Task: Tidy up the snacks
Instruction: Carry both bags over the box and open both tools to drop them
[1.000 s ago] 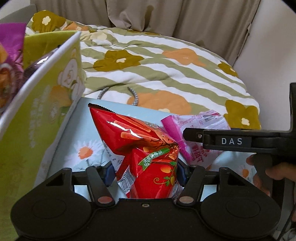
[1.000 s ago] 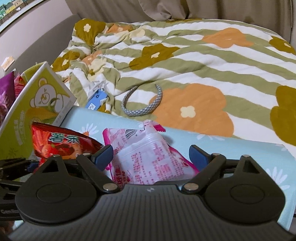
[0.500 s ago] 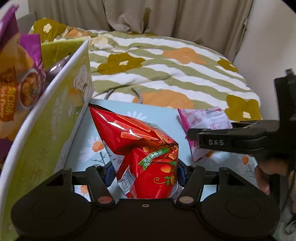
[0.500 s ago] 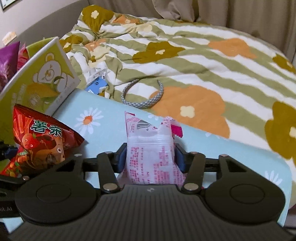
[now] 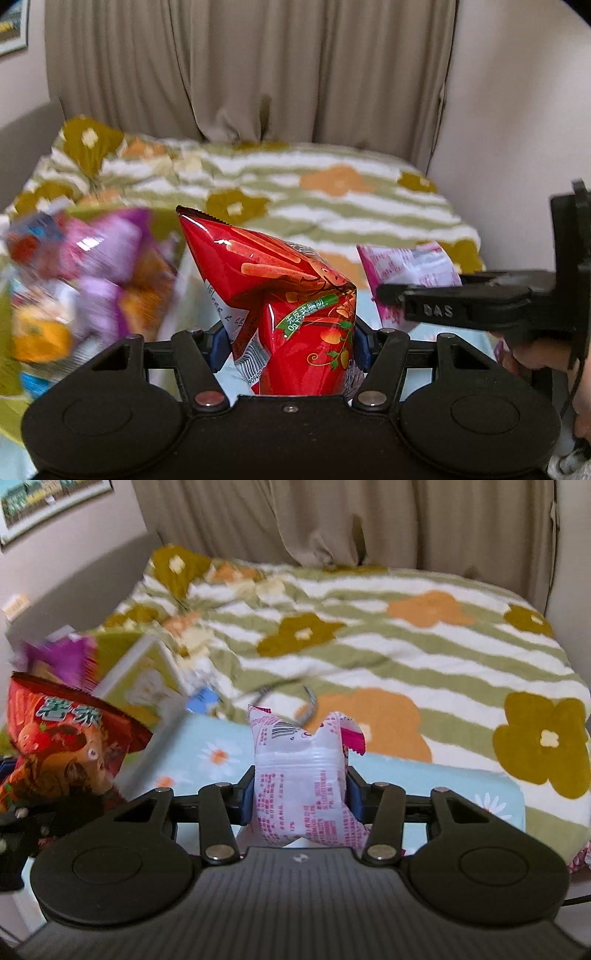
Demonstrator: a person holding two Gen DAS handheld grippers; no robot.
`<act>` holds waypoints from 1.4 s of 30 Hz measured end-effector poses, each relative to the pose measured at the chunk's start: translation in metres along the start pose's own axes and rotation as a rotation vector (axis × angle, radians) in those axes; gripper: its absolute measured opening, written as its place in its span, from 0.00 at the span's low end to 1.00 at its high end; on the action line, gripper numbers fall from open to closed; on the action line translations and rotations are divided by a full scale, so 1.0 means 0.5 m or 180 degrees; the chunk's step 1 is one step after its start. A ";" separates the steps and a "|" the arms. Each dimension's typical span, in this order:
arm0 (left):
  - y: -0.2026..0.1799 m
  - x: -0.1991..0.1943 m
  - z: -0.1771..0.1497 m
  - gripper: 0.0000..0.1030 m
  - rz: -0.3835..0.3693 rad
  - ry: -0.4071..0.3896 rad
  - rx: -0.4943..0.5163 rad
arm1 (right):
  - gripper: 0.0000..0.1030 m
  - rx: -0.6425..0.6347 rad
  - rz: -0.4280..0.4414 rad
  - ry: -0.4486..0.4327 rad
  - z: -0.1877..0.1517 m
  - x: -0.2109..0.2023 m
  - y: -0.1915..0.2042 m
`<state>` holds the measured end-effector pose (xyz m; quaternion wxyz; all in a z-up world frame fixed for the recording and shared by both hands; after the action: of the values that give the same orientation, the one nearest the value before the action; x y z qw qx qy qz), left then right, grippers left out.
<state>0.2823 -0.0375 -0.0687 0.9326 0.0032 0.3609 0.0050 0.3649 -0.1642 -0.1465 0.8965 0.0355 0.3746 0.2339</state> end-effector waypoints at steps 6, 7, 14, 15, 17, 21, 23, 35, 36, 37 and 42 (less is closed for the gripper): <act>0.119 -0.106 0.035 0.64 0.0115 -0.0365 0.0009 | 0.60 -0.0022 0.0099 -0.0369 0.049 -0.098 0.128; 0.144 -0.117 0.037 0.64 0.0154 -0.0397 0.0020 | 0.60 -0.0028 0.0106 -0.0434 0.057 -0.109 0.153; 0.312 -0.159 0.044 0.64 0.0282 -0.0440 -0.0019 | 0.60 -0.0019 0.0222 -0.0623 0.090 -0.128 0.335; 0.332 -0.160 0.044 0.64 0.0292 -0.0432 -0.0011 | 0.60 -0.0019 0.0236 -0.0633 0.092 -0.125 0.359; 0.372 -0.159 0.043 0.64 0.0318 -0.0422 0.0016 | 0.60 -0.0018 0.0251 -0.0642 0.096 -0.114 0.409; 0.445 -0.139 0.033 0.65 0.0364 -0.0337 0.0118 | 0.60 0.0000 0.0244 -0.0622 0.092 -0.085 0.492; 0.476 -0.126 0.022 0.65 0.0358 -0.0276 0.0183 | 0.60 0.0030 0.0223 -0.0600 0.089 -0.064 0.522; 0.556 -0.016 -0.037 0.88 0.0430 0.0082 0.0761 | 0.60 0.0374 -0.0071 -0.0414 0.038 0.000 0.603; 0.556 -0.017 -0.041 0.96 0.0437 0.0062 0.0770 | 0.60 0.0376 -0.0087 -0.0399 0.036 0.001 0.605; 0.561 -0.020 -0.042 0.98 0.0437 0.0029 0.0761 | 0.60 0.0377 -0.0102 -0.0384 0.033 0.002 0.608; 0.573 -0.048 -0.052 1.00 0.0388 -0.0018 0.0603 | 0.60 0.0344 -0.0097 -0.0349 0.020 0.006 0.615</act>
<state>0.2449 0.2487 -0.0693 0.9271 0.1132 0.3563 0.0275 0.2528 0.1115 -0.0682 0.9159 0.0909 0.3375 0.1973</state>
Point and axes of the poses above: each gripper's, at about its wrist camera, not at the fingertips, and x roughly the way its jaws point, y to its left, z to its top, the point moved 8 cm from there along x, roughly the way its jaws point, and after that the axes turned 5 degrees about z, right-handed, at the moved point
